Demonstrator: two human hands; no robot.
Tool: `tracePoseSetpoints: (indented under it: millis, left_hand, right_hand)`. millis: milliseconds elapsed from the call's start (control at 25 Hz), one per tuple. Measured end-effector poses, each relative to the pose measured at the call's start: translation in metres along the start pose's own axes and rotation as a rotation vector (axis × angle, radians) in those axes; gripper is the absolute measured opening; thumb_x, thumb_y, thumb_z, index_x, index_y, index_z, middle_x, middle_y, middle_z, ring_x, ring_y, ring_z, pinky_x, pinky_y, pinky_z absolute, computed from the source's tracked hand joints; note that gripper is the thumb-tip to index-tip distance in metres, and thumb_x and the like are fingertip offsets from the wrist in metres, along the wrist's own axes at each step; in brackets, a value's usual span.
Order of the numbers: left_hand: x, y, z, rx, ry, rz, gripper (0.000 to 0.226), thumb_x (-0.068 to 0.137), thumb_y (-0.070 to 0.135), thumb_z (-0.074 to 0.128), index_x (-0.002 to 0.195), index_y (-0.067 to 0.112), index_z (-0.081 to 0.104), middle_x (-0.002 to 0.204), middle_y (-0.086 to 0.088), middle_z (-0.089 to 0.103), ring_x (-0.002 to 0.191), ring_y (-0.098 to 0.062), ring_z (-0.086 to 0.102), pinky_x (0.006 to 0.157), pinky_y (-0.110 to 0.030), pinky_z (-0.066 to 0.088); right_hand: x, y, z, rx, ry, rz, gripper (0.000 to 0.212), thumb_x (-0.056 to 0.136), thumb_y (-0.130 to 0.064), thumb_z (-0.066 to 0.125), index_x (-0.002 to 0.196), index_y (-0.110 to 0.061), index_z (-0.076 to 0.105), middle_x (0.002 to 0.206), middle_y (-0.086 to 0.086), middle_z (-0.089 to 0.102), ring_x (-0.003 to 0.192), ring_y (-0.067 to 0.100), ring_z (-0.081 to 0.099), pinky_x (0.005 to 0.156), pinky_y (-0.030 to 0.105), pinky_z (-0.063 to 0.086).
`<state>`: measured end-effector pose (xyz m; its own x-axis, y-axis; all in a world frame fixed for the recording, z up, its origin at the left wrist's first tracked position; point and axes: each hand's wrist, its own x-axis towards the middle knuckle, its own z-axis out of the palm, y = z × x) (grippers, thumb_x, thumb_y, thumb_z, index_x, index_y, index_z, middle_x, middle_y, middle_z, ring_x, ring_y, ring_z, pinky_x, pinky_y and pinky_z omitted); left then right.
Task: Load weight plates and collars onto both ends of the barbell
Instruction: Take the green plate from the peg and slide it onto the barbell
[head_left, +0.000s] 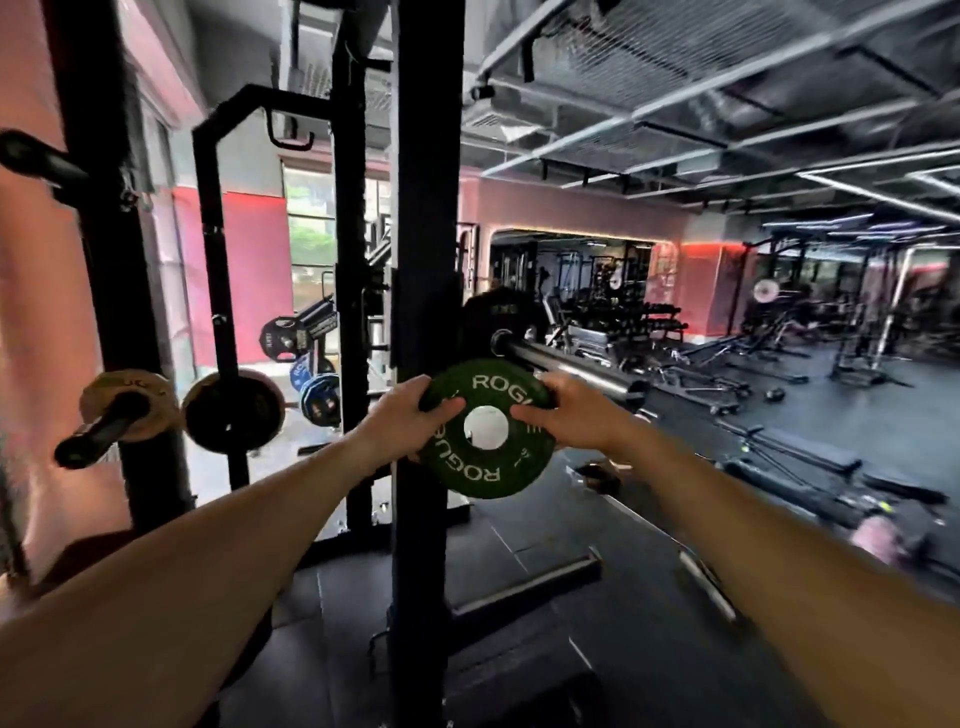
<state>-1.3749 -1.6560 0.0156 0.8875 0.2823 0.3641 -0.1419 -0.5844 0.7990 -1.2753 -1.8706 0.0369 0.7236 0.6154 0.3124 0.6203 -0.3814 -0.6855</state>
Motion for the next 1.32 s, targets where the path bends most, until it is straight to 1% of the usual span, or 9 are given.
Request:
tracePoseSetpoints:
  millis: [160,360,560,760,920,1000,1120,1240,1320]
  left_hand:
    - [0.026,0.057,0.103,-0.045,-0.012,0.050,0.011,0.097,0.030,0.065,0.100,0.021,0.060,0.093,-0.005,0.070,0.077,-0.016,0.071,0.053,-0.030,0.059]
    - [0.058,0.090,0.180,0.035,0.106,0.037,0.021,0.095,0.032,0.067,0.103,0.015,0.060,0.099,-0.011,0.069,0.092,-0.030,0.071,0.077,-0.047,0.061]
    - [0.081,0.091,0.207,0.124,0.268,0.022,0.019,0.092,0.037,0.070,0.097,0.025,0.056,0.089,0.000,0.067,0.088,-0.025,0.069,0.072,-0.036,0.056]
    - [0.101,0.079,0.214,0.229,0.332,0.015,0.021,0.090,0.044,0.070,0.099,0.031,0.057,0.089,0.006,0.068,0.084,-0.020,0.068,0.073,-0.035,0.055]
    - [0.106,0.068,0.214,0.236,0.358,0.100,0.019,0.086,0.048,0.071,0.084,0.050,0.052,0.077,0.019,0.065,0.069,0.003,0.063,0.059,-0.018,0.045]
    - [0.107,0.065,0.213,0.250,0.376,0.117,0.018,0.085,0.050,0.069,0.086,0.050,0.051,0.077,0.018,0.066,0.069,0.004,0.064,0.061,-0.022,0.049]
    - [0.118,0.059,0.211,0.239,0.406,0.073,0.021,0.087,0.048,0.070,0.091,0.038,0.052,0.080,0.014,0.068,0.074,-0.010,0.068,0.064,-0.031,0.054]
    - [0.134,0.054,0.204,0.275,0.411,0.001,0.026,0.086,0.048,0.071,0.097,0.029,0.059,0.089,0.004,0.070,0.082,-0.022,0.070,0.069,-0.044,0.060]
    - [0.146,0.050,0.200,0.301,0.429,-0.037,0.029,0.085,0.050,0.071,0.101,0.027,0.062,0.098,-0.003,0.066,0.088,-0.027,0.068,0.072,-0.051,0.061]
  right_hand:
    - [-0.032,0.063,-0.089,-0.034,0.100,0.004,0.014,0.093,-0.026,0.072,0.104,-0.025,0.064,0.108,0.003,0.071,0.103,0.023,0.069,0.093,0.047,0.057]
    - [-0.027,0.122,-0.145,-0.008,0.189,-0.029,0.020,0.094,-0.023,0.071,0.108,-0.009,0.068,0.110,0.011,0.069,0.104,0.030,0.067,0.092,0.048,0.055]
    - [0.006,0.159,-0.154,0.140,0.179,-0.040,0.032,0.092,-0.023,0.074,0.119,-0.010,0.066,0.115,0.010,0.070,0.107,0.028,0.067,0.093,0.047,0.056]
    - [0.031,0.177,-0.149,0.193,0.170,-0.065,0.037,0.094,-0.024,0.071,0.127,-0.011,0.061,0.123,0.009,0.067,0.114,0.027,0.062,0.097,0.048,0.053]
    - [0.047,0.191,-0.148,0.230,0.129,-0.076,0.036,0.093,-0.027,0.072,0.126,-0.016,0.062,0.125,0.007,0.068,0.115,0.024,0.062,0.099,0.048,0.053]
    - [0.055,0.193,-0.147,0.280,0.116,-0.094,0.032,0.093,-0.025,0.072,0.123,-0.019,0.062,0.125,0.006,0.067,0.115,0.025,0.063,0.098,0.050,0.055]
    - [0.071,0.197,-0.140,0.278,0.125,-0.130,0.035,0.093,-0.024,0.073,0.126,-0.018,0.061,0.122,0.005,0.067,0.112,0.023,0.063,0.097,0.047,0.055]
    - [0.093,0.199,-0.134,0.244,0.130,-0.158,0.035,0.093,-0.025,0.073,0.125,-0.017,0.062,0.112,-0.001,0.066,0.102,0.016,0.060,0.080,0.026,0.053]
    - [0.108,0.202,-0.130,0.215,0.134,-0.157,0.035,0.093,-0.028,0.073,0.124,-0.017,0.062,0.108,-0.004,0.063,0.100,0.015,0.058,0.077,0.024,0.046]
